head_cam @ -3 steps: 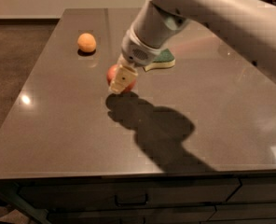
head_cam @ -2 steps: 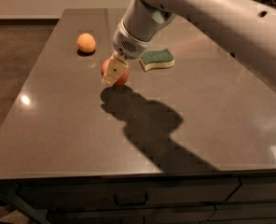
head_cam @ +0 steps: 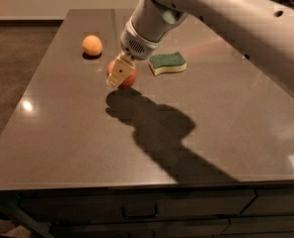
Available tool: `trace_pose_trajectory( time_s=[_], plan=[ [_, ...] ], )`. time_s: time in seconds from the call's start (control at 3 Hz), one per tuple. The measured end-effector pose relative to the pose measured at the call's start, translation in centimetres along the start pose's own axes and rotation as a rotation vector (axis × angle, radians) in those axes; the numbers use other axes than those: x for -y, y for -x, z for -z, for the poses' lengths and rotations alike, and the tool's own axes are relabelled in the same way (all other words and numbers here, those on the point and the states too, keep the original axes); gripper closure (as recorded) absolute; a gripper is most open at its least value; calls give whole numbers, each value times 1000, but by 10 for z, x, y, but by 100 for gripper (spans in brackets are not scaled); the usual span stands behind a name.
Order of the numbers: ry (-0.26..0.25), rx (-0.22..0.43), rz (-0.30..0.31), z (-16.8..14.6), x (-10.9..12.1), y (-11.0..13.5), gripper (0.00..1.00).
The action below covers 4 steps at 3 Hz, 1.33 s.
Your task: Move apple near orange
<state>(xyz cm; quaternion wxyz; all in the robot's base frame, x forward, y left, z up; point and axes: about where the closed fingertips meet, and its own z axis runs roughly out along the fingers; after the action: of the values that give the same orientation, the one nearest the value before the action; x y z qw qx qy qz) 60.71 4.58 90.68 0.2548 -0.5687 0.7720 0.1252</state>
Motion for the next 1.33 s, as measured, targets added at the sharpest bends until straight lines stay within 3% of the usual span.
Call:
trace_pose_trajectory(
  time_s=[0.33,1.0,1.33],
  plan=[
    [-34,46,-85,-12,35,11,100],
    [-95,65,-119,-43,88,34,100],
    [-98,66,-121,-56,105,44,100]
  ],
)
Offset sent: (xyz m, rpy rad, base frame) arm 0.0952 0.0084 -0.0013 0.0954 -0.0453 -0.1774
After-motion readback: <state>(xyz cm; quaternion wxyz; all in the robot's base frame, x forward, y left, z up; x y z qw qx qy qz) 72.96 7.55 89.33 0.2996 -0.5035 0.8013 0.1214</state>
